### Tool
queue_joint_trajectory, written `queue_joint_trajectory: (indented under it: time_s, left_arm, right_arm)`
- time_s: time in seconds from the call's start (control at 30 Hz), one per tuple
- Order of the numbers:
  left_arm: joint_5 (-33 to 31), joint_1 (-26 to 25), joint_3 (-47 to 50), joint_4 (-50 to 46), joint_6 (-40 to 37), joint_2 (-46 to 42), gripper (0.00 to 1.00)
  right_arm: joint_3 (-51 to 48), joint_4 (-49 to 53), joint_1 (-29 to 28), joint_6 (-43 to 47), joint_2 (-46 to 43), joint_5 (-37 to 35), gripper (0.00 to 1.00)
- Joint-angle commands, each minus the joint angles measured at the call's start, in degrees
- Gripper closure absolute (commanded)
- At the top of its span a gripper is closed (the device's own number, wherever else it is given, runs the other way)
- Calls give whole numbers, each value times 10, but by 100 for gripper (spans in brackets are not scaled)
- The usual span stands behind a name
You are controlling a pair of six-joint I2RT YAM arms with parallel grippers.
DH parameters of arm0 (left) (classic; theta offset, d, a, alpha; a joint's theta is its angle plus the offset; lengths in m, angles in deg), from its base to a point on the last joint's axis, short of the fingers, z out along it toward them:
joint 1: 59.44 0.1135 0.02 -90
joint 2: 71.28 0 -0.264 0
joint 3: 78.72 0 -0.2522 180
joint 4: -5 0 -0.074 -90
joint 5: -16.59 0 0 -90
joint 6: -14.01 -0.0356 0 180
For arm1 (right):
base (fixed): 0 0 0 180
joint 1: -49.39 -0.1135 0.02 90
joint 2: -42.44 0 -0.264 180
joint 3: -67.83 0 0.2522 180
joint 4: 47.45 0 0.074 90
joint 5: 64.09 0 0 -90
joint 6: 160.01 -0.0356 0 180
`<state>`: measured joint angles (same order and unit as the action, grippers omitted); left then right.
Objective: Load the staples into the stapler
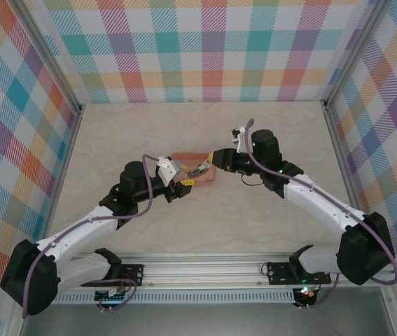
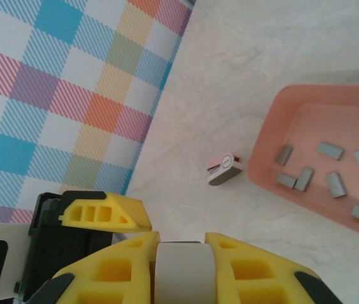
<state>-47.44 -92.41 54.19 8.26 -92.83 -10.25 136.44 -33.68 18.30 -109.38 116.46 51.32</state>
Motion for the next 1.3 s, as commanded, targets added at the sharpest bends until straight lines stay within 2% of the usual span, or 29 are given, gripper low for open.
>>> queue_joint_trajectory:
  time_s: [0.0, 0.2, 0.37, 0.53, 0.77, 1.27]
  left_arm:
    - [-5, -6, -38, -75, -31, -11, 48]
    - [-6, -30, -88, -134, -55, 27, 47]
    - [-31, -66, -118, -142, -57, 70, 46]
    - [-35, -90, -160, -152, -43, 117, 45]
    - [-28, -103, -181, -107, 12, 155, 45]
    - [-71, -114, -197, -79, 46, 176, 54]
  right_arm:
    - [59, 134, 1, 133, -22, -46, 85]
    - [101, 225, -9, 245, -23, -73, 85]
    - [125, 269, -19, 277, -14, -94, 85]
    - [118, 266, -32, 282, -16, -103, 85]
    - [105, 248, -36, 272, -19, -109, 85]
    - [94, 233, -37, 263, -15, -89, 84]
